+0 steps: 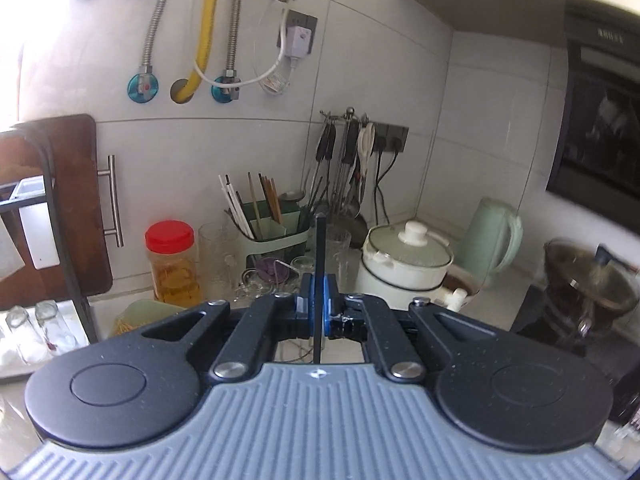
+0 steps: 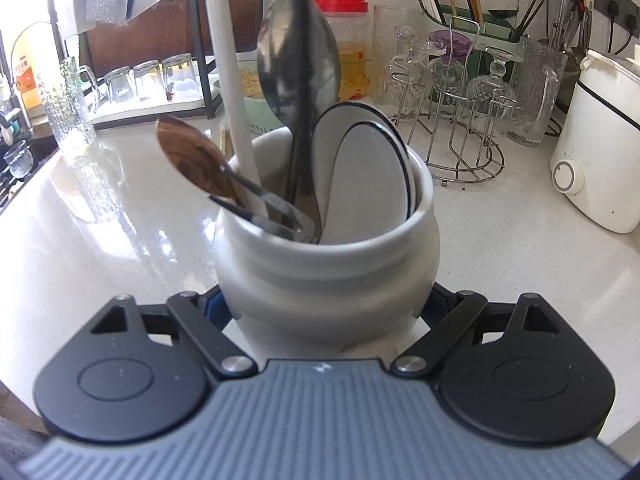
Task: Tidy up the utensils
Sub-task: 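Lift the black chopstick with the left tool and lower it into the mug, then open the left tool to release the black chopstick and withdraw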
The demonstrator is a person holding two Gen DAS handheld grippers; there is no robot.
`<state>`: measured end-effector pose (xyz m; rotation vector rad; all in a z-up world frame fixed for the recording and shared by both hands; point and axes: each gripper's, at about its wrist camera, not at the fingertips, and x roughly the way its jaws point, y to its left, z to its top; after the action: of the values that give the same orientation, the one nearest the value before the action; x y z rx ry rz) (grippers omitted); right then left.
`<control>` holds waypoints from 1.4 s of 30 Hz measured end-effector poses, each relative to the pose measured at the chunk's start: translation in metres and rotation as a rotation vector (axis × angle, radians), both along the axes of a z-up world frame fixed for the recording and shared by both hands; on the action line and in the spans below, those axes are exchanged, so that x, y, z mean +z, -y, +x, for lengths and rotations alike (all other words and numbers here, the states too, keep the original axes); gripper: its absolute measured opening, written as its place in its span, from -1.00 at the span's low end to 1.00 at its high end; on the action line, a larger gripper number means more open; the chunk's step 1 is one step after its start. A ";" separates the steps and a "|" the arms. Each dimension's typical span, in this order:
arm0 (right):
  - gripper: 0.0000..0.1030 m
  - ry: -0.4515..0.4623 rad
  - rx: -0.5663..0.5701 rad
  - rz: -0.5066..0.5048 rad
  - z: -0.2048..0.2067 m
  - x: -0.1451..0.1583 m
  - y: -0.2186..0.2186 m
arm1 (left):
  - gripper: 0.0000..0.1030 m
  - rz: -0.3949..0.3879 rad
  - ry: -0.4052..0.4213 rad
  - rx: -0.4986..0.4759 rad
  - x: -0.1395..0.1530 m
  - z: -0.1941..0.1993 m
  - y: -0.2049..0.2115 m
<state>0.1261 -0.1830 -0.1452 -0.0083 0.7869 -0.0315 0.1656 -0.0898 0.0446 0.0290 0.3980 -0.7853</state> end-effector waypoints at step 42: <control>0.77 0.000 -0.011 0.000 0.000 -0.001 0.000 | -0.91 0.188 -0.259 -0.038 -0.063 0.023 0.016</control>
<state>0.1260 -0.1830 -0.1462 -0.0042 0.7871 -0.0424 0.1884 -0.1059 -0.0180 0.1115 0.7179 -0.7893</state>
